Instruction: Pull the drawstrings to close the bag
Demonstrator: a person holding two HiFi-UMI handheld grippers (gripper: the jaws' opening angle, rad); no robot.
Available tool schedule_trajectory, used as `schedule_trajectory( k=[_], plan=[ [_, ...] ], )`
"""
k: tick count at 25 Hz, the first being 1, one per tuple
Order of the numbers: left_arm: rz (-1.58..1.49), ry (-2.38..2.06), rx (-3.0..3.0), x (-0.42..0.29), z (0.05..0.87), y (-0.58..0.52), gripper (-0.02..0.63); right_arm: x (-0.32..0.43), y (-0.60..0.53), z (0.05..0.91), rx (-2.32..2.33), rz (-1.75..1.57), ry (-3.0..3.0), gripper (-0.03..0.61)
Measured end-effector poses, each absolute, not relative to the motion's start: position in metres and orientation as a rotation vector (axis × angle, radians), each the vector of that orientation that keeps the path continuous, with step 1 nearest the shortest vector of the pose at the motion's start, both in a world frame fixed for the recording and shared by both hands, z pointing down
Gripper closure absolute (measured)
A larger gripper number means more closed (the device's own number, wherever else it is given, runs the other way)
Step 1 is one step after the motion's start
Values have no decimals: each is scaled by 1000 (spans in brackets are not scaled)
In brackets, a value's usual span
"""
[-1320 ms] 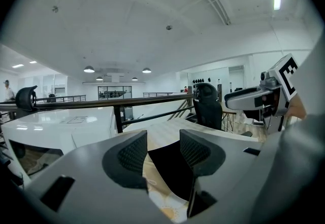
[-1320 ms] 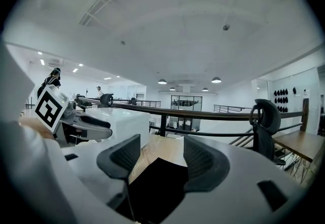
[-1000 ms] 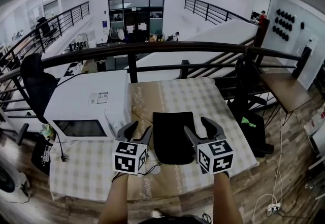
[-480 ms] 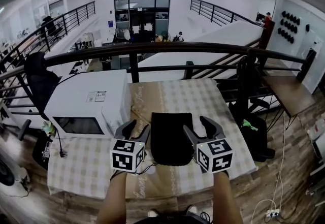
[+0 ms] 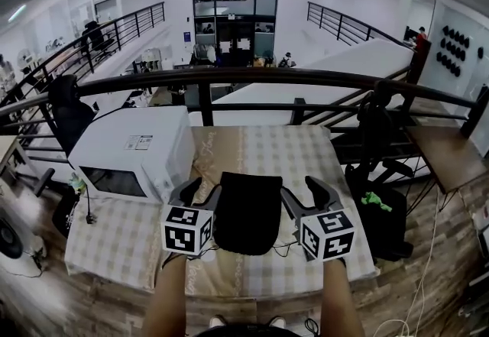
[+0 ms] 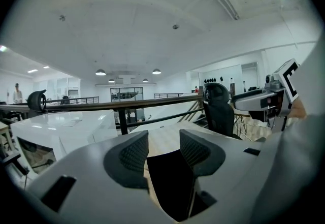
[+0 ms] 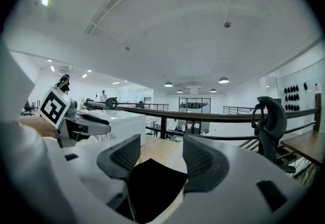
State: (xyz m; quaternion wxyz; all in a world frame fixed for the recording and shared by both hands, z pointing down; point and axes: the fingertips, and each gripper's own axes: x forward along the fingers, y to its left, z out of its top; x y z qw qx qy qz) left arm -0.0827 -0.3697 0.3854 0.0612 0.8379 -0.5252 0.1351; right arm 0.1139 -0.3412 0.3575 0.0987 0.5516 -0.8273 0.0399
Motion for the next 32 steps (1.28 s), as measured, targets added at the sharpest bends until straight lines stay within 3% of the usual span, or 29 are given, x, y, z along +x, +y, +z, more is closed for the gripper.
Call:
schedule_trajectory(
  k=[18, 32],
  plan=[
    [475, -1588, 2552, -77, 392, -349, 408, 131, -329, 382, 1518, 184, -2511, 342],
    [768, -1416, 2554, -87, 467, -323, 408, 113, -311, 434, 1384, 259, -2465, 370]
  ],
)
